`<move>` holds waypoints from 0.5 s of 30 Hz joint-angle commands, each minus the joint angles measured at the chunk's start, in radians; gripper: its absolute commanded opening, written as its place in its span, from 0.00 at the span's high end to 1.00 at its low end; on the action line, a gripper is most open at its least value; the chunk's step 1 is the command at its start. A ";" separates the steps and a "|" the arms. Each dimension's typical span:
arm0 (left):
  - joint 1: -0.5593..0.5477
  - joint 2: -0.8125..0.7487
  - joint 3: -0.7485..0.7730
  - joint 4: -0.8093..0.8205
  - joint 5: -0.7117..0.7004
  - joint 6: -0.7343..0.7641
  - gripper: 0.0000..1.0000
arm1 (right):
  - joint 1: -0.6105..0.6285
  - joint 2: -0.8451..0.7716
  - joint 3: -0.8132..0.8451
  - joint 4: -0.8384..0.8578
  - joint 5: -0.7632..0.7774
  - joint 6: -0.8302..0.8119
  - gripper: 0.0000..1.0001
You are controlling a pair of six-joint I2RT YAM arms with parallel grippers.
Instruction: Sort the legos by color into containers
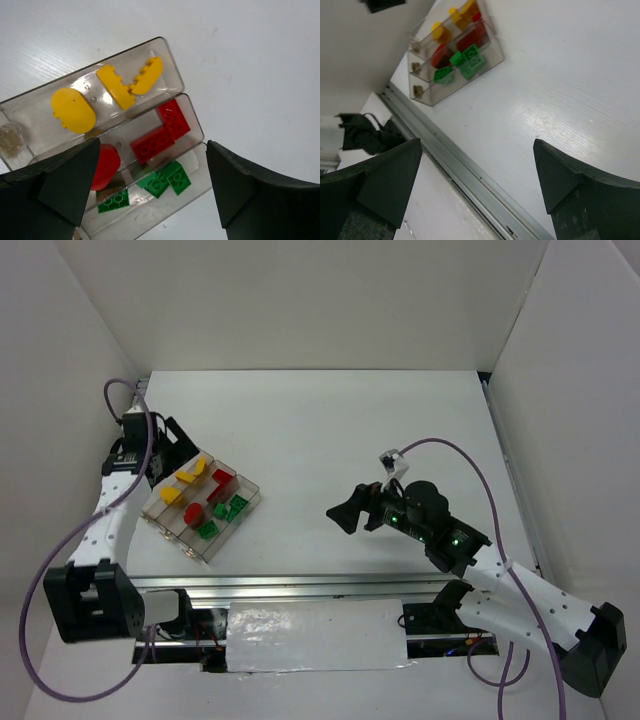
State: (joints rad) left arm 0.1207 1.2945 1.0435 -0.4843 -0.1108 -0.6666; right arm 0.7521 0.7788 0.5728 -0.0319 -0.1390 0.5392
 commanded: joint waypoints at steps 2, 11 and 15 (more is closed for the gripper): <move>-0.053 -0.185 0.044 -0.078 0.074 0.172 0.01 | -0.002 -0.015 0.136 -0.204 0.234 0.030 0.00; -0.089 -0.547 0.023 -0.212 0.040 0.279 0.00 | 0.012 -0.084 0.446 -0.672 0.582 0.042 0.00; -0.089 -0.714 -0.016 -0.256 0.094 0.275 0.01 | 0.013 -0.127 0.561 -0.825 0.607 0.045 0.00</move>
State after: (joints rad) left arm 0.0345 0.6601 1.0466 -0.6807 -0.0505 -0.4229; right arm 0.7578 0.6872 1.0538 -0.6651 0.3740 0.5789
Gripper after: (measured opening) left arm 0.994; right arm 0.996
